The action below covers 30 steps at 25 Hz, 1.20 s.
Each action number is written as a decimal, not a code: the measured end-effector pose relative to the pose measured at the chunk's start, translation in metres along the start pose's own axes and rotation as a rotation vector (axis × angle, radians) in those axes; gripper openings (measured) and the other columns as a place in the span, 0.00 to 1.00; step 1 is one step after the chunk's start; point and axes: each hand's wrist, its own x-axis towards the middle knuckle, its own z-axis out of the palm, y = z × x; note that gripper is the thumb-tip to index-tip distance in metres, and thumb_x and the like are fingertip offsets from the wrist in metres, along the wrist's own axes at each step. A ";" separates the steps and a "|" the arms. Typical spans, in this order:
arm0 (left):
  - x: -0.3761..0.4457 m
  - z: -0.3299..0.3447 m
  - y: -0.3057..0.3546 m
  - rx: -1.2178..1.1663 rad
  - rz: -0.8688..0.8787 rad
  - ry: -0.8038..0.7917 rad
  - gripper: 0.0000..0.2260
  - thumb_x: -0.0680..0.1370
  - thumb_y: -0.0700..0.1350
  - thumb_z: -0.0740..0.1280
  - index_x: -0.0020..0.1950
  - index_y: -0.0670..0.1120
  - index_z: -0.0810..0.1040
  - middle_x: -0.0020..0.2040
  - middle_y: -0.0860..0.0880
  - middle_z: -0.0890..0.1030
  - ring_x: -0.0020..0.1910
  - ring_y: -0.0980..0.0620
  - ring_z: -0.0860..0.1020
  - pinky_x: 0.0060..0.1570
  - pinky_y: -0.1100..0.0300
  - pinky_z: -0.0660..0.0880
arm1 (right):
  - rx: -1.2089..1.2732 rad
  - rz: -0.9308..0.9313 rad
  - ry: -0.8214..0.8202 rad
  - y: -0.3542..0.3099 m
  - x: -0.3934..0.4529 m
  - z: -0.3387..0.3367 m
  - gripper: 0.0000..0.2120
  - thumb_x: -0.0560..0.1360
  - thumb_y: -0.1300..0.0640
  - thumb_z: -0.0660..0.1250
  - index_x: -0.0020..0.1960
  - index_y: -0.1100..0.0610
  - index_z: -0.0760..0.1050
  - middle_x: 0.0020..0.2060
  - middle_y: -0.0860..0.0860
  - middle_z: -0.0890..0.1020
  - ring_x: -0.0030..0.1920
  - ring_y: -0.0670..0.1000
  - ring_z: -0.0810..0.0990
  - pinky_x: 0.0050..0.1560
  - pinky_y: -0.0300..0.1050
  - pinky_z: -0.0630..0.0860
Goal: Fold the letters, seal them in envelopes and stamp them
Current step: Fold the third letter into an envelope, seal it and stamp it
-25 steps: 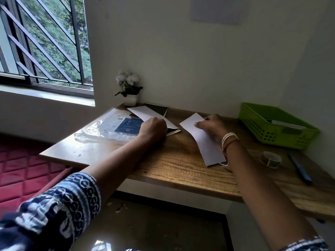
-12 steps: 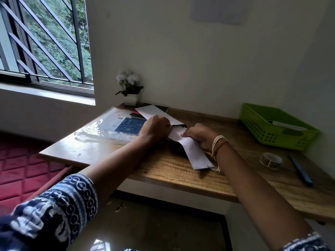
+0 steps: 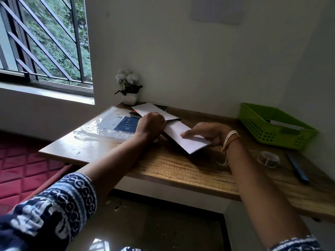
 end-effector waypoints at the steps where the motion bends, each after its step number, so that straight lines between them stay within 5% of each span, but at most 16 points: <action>1: 0.000 0.000 0.000 -0.005 -0.004 -0.006 0.14 0.77 0.50 0.63 0.45 0.44 0.85 0.46 0.43 0.84 0.45 0.42 0.82 0.41 0.54 0.76 | -0.005 0.016 -0.013 0.001 0.001 -0.002 0.11 0.73 0.53 0.71 0.47 0.61 0.77 0.33 0.52 0.81 0.25 0.45 0.79 0.24 0.34 0.73; 6: -0.001 0.001 0.005 -0.050 0.113 -0.093 0.11 0.76 0.47 0.65 0.44 0.44 0.85 0.45 0.44 0.84 0.43 0.44 0.81 0.40 0.54 0.76 | 0.189 -0.010 0.226 0.006 0.014 0.004 0.09 0.72 0.59 0.73 0.45 0.61 0.75 0.36 0.53 0.75 0.31 0.46 0.73 0.22 0.34 0.70; 9: -0.002 0.002 0.008 -0.062 0.216 -0.131 0.10 0.77 0.46 0.66 0.46 0.45 0.85 0.46 0.45 0.84 0.43 0.46 0.82 0.42 0.53 0.78 | 0.339 -0.060 0.359 0.010 0.027 0.015 0.26 0.69 0.59 0.75 0.62 0.65 0.69 0.48 0.56 0.75 0.41 0.50 0.77 0.25 0.36 0.74; 11: -0.001 0.003 0.008 -0.050 0.212 -0.134 0.10 0.77 0.46 0.66 0.48 0.45 0.85 0.47 0.45 0.84 0.44 0.47 0.82 0.41 0.55 0.77 | 0.406 -0.122 0.406 0.012 0.032 0.017 0.31 0.68 0.59 0.76 0.65 0.65 0.66 0.52 0.57 0.76 0.47 0.53 0.80 0.32 0.41 0.78; 16: 0.000 0.002 0.003 -0.013 0.286 -0.112 0.10 0.78 0.42 0.65 0.49 0.40 0.84 0.47 0.41 0.84 0.45 0.44 0.82 0.45 0.51 0.78 | 0.593 -0.292 0.138 0.009 0.013 -0.011 0.06 0.72 0.64 0.70 0.49 0.62 0.79 0.41 0.55 0.83 0.36 0.47 0.83 0.37 0.36 0.81; 21: -0.001 0.005 -0.002 -0.188 0.124 0.073 0.07 0.76 0.41 0.68 0.47 0.39 0.84 0.45 0.41 0.85 0.42 0.45 0.83 0.43 0.53 0.79 | 0.533 -0.318 -0.009 0.013 0.016 -0.014 0.14 0.71 0.69 0.69 0.57 0.66 0.77 0.46 0.58 0.83 0.46 0.50 0.84 0.52 0.42 0.81; 25: -0.002 0.003 0.000 -0.213 0.074 0.104 0.06 0.74 0.39 0.68 0.45 0.39 0.84 0.43 0.41 0.85 0.40 0.46 0.82 0.40 0.61 0.73 | 0.487 -0.354 -0.015 0.012 0.016 -0.013 0.17 0.71 0.72 0.69 0.59 0.66 0.76 0.48 0.58 0.83 0.45 0.48 0.84 0.49 0.38 0.81; 30: -0.004 0.002 0.001 -0.232 0.125 0.079 0.07 0.75 0.35 0.65 0.42 0.37 0.84 0.42 0.40 0.84 0.39 0.44 0.82 0.39 0.57 0.77 | 0.473 -0.375 0.125 0.011 0.018 -0.002 0.16 0.69 0.71 0.71 0.56 0.66 0.77 0.50 0.59 0.82 0.49 0.51 0.83 0.45 0.38 0.82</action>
